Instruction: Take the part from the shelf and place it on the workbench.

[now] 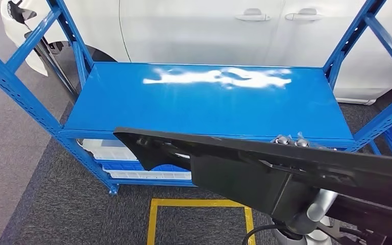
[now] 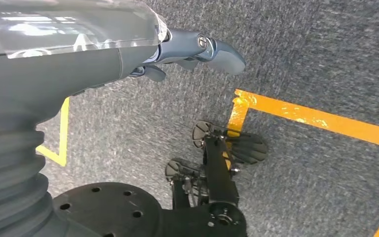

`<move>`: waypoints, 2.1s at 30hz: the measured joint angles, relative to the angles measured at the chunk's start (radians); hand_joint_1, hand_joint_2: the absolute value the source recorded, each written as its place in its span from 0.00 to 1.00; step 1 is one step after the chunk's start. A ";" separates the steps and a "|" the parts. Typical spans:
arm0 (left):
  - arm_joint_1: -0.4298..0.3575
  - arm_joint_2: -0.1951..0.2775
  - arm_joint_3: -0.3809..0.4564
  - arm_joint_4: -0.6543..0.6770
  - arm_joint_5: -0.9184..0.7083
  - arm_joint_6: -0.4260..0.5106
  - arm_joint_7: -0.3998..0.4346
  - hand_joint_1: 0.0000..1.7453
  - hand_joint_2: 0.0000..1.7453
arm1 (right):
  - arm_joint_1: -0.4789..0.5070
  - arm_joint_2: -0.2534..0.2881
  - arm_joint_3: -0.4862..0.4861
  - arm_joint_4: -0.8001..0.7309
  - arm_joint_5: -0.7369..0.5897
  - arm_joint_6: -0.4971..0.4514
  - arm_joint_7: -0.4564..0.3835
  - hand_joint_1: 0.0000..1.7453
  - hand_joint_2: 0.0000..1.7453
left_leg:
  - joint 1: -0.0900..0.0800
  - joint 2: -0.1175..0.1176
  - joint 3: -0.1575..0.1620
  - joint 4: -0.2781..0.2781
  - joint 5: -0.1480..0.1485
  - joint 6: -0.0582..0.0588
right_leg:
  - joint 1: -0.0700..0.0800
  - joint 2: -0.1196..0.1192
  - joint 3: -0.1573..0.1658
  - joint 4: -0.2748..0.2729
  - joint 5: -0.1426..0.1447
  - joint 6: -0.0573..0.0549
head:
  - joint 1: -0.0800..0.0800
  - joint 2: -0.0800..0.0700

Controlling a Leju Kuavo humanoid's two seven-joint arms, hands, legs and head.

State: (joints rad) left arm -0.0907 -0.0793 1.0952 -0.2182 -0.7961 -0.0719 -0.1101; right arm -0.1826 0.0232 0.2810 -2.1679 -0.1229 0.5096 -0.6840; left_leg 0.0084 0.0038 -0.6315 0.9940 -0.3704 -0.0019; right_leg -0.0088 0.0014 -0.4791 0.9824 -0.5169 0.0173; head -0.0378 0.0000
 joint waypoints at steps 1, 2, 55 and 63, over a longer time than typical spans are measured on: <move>0.001 0.000 0.000 0.000 0.000 0.000 0.000 0.00 1.00 | 0.002 0.001 -0.004 0.001 -0.005 0.008 0.000 1.00 1.00 | 0.000 0.000 -0.001 -0.003 0.008 -0.006 | 0.000 0.000 -0.006 0.000 0.007 -0.008 | 0.000 0.000; 0.001 0.000 0.000 0.000 0.000 0.001 -0.001 0.00 1.00 | 0.002 0.002 -0.008 0.002 -0.009 0.015 0.000 1.00 1.00 | 0.002 -0.001 -0.005 -0.001 0.006 -0.012 | -0.001 -0.002 -0.012 -0.003 0.016 -0.015 | 0.000 0.000; 0.004 -0.014 0.001 0.000 -0.011 0.000 -0.018 0.00 1.00 | 0.049 0.073 -0.259 0.053 -0.104 0.310 0.000 1.00 1.00 | 0.000 0.004 0.092 -0.012 -0.080 0.029 | -0.001 -0.002 -0.207 0.301 -0.058 0.011 | 0.000 0.000; 0.001 -0.010 0.003 0.000 0.001 0.008 -0.028 0.00 1.00 | 0.030 0.084 -0.281 0.062 -0.084 0.263 0.000 1.00 1.00 | -0.005 0.014 0.077 0.008 -0.082 -0.003 | 0.005 0.002 -0.078 0.015 0.063 -0.025 | 0.000 0.000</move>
State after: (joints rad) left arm -0.0900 -0.0897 1.0984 -0.2178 -0.7954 -0.0634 -0.1383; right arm -0.1529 0.1076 0.0005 -2.1059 -0.2071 0.7725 -0.6840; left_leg 0.0038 0.0174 -0.5547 1.0022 -0.4527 -0.0052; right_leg -0.0035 0.0032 -0.5575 0.9976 -0.4536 -0.0075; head -0.0379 0.0000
